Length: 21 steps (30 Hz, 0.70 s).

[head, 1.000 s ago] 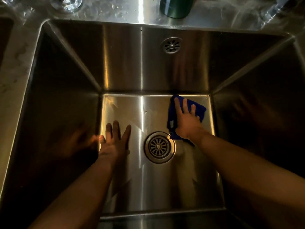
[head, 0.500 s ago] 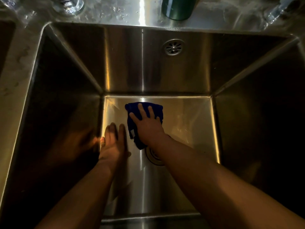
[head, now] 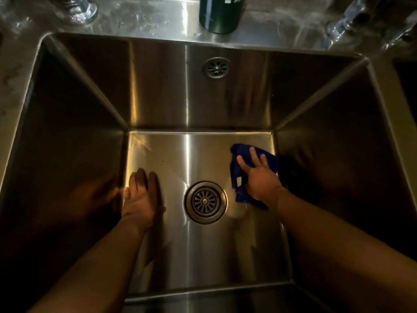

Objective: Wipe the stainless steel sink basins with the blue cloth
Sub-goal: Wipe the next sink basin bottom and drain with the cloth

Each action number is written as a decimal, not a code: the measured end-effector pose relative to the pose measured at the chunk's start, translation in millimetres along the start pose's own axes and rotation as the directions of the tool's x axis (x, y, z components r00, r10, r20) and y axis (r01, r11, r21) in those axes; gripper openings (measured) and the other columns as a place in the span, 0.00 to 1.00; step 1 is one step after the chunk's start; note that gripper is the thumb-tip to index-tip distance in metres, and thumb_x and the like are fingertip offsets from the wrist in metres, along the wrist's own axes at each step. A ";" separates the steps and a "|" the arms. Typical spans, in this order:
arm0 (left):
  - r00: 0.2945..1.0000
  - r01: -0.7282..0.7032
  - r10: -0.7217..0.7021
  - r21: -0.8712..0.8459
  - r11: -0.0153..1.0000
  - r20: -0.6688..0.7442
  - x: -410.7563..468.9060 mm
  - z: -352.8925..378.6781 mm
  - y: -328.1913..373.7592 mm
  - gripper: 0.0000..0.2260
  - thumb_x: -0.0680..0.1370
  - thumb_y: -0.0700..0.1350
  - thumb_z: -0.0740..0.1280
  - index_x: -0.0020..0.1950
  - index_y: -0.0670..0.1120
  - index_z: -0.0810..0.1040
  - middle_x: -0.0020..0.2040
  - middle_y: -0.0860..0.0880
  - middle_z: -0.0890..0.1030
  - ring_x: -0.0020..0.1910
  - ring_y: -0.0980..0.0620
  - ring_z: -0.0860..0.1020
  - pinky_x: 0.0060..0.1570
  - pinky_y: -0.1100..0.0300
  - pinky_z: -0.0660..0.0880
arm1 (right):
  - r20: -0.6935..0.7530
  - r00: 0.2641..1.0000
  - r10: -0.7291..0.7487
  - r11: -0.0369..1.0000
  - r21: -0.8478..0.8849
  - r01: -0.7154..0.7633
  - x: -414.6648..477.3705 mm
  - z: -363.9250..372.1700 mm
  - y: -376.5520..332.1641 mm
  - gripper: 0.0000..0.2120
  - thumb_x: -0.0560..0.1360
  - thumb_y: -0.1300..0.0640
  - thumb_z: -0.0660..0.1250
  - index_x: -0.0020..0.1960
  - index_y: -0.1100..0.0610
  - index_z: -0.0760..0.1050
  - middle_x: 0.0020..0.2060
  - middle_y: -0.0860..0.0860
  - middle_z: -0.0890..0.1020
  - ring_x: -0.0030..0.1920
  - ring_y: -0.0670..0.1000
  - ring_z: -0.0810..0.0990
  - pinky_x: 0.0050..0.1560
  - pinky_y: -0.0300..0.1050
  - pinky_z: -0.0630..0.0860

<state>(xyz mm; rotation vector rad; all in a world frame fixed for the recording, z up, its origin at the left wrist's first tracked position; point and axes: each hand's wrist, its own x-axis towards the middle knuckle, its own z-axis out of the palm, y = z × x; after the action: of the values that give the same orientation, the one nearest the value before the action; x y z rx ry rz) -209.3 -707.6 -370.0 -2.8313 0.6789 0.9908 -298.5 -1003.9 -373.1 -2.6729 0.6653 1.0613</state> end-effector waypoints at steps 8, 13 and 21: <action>0.999 0.028 -0.028 0.000 1.000 -0.037 3.6 -0.7 5.0 0.45 0.72 0.56 0.70 0.77 0.43 0.45 0.75 0.37 0.46 0.75 0.36 0.47 0.72 0.45 0.58 | 0.142 0.988 -0.065 0.993 -0.091 0.079 -51.5 42.7 4.8 0.42 0.78 0.55 0.63 0.77 0.41 0.36 0.74 0.52 0.27 0.76 0.63 0.34 0.73 0.64 0.56; 0.997 0.022 -0.024 -0.031 0.999 -0.068 1.2 1.3 6.5 0.42 0.74 0.53 0.68 0.77 0.42 0.46 0.75 0.36 0.46 0.75 0.35 0.47 0.71 0.44 0.59 | 0.189 0.972 -0.140 0.973 -0.156 0.170 -87.4 59.2 -1.9 0.35 0.80 0.54 0.58 0.79 0.44 0.41 0.76 0.55 0.31 0.75 0.67 0.36 0.72 0.65 0.54; 0.997 0.009 -0.011 -0.024 1.000 -0.074 -1.8 2.4 5.8 0.42 0.75 0.53 0.68 0.77 0.40 0.46 0.76 0.35 0.46 0.75 0.34 0.46 0.71 0.44 0.59 | 0.389 0.902 -0.188 0.925 -0.238 0.296 -119.1 73.7 -12.8 0.32 0.81 0.60 0.55 0.79 0.48 0.44 0.76 0.57 0.32 0.75 0.69 0.38 0.68 0.64 0.64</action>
<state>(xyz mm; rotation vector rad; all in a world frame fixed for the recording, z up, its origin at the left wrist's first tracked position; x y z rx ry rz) -214.4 -711.7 -370.3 -2.9017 0.6634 0.9014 -413.5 -928.1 -344.5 -2.5842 0.1009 1.6223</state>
